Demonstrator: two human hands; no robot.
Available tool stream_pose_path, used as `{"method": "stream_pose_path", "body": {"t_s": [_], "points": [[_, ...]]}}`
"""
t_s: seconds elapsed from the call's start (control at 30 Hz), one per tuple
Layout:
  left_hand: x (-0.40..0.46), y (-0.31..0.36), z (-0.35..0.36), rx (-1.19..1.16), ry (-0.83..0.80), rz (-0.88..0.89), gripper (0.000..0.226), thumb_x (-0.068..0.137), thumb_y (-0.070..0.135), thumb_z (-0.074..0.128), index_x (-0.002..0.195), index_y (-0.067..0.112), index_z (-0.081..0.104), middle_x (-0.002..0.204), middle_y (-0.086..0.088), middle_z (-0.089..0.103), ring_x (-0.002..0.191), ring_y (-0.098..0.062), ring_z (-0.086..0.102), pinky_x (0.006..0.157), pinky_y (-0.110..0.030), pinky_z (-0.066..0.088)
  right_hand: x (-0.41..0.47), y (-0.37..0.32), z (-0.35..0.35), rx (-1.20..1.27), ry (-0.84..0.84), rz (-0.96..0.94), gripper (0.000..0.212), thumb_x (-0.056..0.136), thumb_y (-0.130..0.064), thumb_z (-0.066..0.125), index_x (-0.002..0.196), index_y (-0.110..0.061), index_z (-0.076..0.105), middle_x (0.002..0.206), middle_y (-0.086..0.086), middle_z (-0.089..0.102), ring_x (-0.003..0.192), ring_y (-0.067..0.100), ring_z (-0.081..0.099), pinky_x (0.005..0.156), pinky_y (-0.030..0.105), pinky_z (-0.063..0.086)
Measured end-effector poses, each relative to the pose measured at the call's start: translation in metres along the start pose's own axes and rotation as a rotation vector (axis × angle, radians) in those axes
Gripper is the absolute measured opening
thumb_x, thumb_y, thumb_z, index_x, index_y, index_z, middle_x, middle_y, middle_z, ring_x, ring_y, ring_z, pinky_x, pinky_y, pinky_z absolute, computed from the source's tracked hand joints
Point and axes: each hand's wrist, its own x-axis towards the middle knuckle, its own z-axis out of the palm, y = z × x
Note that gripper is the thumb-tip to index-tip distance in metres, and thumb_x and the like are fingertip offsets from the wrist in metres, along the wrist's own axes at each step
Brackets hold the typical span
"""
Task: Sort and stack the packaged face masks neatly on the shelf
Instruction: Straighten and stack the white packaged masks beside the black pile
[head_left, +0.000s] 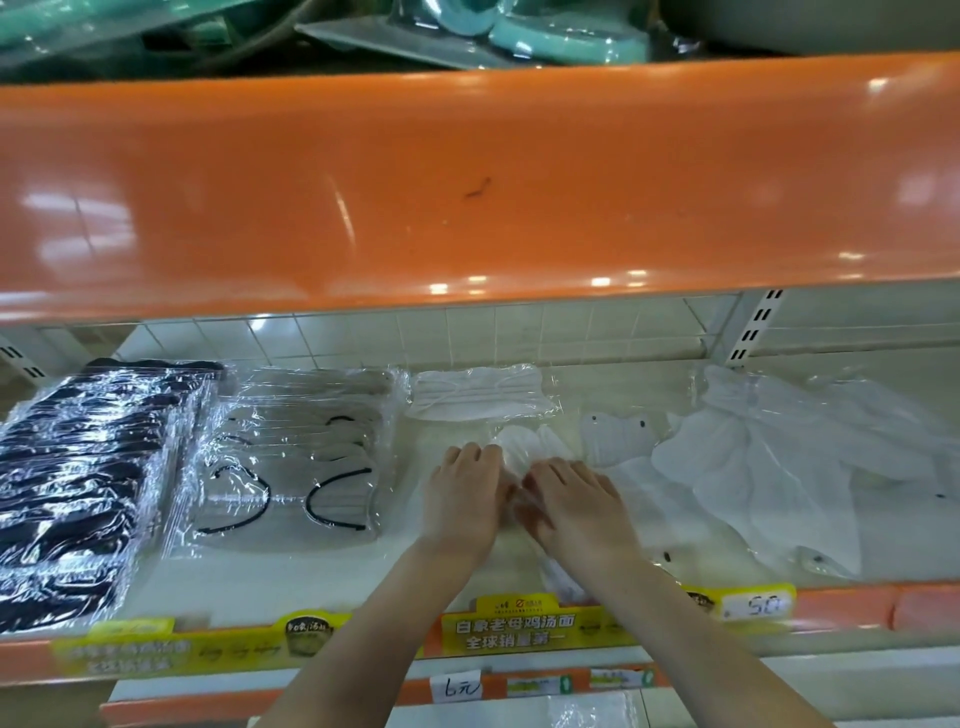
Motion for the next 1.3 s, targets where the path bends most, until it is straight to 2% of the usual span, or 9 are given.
{"method": "stream_pose_path", "body": {"t_s": [0.17, 0.33, 0.5, 0.6, 0.67, 0.83, 0.97, 1.13, 1.3], "points": [[-0.01, 0.007, -0.008, -0.239, 0.058, -0.095, 0.037, 0.097, 0.025, 0.044, 0.133, 0.019, 0.045, 0.126, -0.001, 0.049, 0.115, -0.02, 0.047, 0.085, -0.032, 0.04, 0.006, -0.002, -0.007, 0.043, 0.002, 0.024, 0.015, 0.073, -0.025, 0.068, 0.07, -0.016, 0.057, 0.07, -0.003, 0.056, 0.068, 0.022, 0.059, 0.056, 0.029, 0.038], [-0.015, 0.015, -0.021, -0.896, 0.197, -0.439, 0.017, 0.096, 0.025, 0.051, 0.102, 0.009, 0.053, 0.086, -0.004, 0.058, 0.067, -0.014, 0.055, 0.063, -0.033, 0.048, 0.008, -0.006, -0.027, 0.497, 0.084, 0.304, 0.012, 0.09, -0.021, 0.059, 0.081, -0.019, 0.051, 0.082, -0.007, 0.056, 0.078, 0.01, 0.053, 0.066, 0.028, 0.043], [-0.021, 0.034, -0.035, -1.355, -0.014, -0.288, 0.03, 0.094, 0.036, 0.055, 0.111, 0.011, 0.058, 0.103, -0.007, 0.068, 0.095, -0.015, 0.067, 0.079, -0.032, 0.057, 0.01, -0.02, -0.048, 0.912, 0.069, 0.347, 0.013, 0.093, -0.012, 0.057, 0.089, -0.024, 0.061, 0.085, -0.011, 0.067, 0.084, 0.003, 0.063, 0.072, 0.019, 0.05], [-0.018, 0.039, -0.04, -1.164, 0.052, -0.189, 0.028, 0.082, 0.041, 0.058, 0.1, 0.02, 0.061, 0.09, 0.005, 0.068, 0.081, -0.005, 0.065, 0.069, -0.016, 0.051, 0.01, -0.028, -0.051, 1.158, -0.025, 0.409, 0.022, 0.1, -0.016, 0.046, 0.099, -0.027, 0.065, 0.1, -0.009, 0.07, 0.099, 0.008, 0.064, 0.083, 0.024, 0.05], [-0.018, 0.038, -0.037, -0.949, 0.147, -0.042, 0.025, 0.091, 0.025, 0.054, 0.115, 0.034, 0.055, 0.111, 0.014, 0.063, 0.1, -0.001, 0.06, 0.082, -0.008, 0.043, 0.014, -0.032, -0.058, 1.477, -0.047, 0.533, 0.029, 0.101, -0.028, 0.04, 0.11, -0.017, 0.065, 0.112, 0.004, 0.068, 0.107, 0.016, 0.063, 0.086, 0.029, 0.052], [-0.022, 0.016, -0.016, -0.169, 0.507, 0.478, 0.042, 0.088, 0.007, 0.042, 0.124, 0.025, 0.054, 0.135, -0.006, 0.056, 0.127, -0.022, 0.05, 0.097, -0.034, 0.047, 0.018, -0.018, -0.078, 2.018, -0.13, 0.627, 0.078, 0.079, -0.063, 0.056, 0.132, -0.006, 0.052, 0.13, 0.023, 0.056, 0.122, 0.029, 0.055, 0.1, 0.046, 0.047], [-0.029, 0.007, -0.017, -0.099, 0.542, 0.589, 0.043, 0.088, 0.002, 0.05, 0.129, 0.015, 0.053, 0.14, -0.009, 0.05, 0.133, -0.025, 0.044, 0.102, -0.041, 0.043, 0.016, -0.007, -0.079, 2.051, -0.058, 0.641, 0.037, 0.091, -0.023, 0.058, 0.118, 0.002, 0.056, 0.115, 0.022, 0.063, 0.105, 0.031, 0.062, 0.084, 0.04, 0.055], [-0.037, -0.02, -0.024, -0.394, 0.245, 0.18, 0.092, 0.065, 0.071, 0.061, 0.143, 0.034, 0.026, 0.151, 0.011, 0.023, 0.138, -0.008, 0.024, 0.109, -0.03, 0.027, 0.017, 0.009, -0.07, 2.03, 0.115, 0.785, 0.009, 0.09, 0.001, 0.054, 0.087, -0.004, 0.06, 0.083, 0.012, 0.063, 0.071, 0.02, 0.066, 0.059, 0.028, 0.056], [-0.033, -0.023, -0.031, -1.326, -0.041, -0.231, 0.08, 0.074, 0.019, 0.078, 0.139, 0.029, 0.031, 0.129, -0.004, 0.05, 0.106, -0.017, 0.057, 0.081, -0.023, 0.05, 0.018, 0.013, -0.064, 1.895, 0.174, 0.793, 0.019, 0.086, 0.011, 0.053, 0.093, -0.005, 0.061, 0.082, 0.011, 0.066, 0.069, 0.017, 0.067, 0.06, 0.026, 0.056]]}}
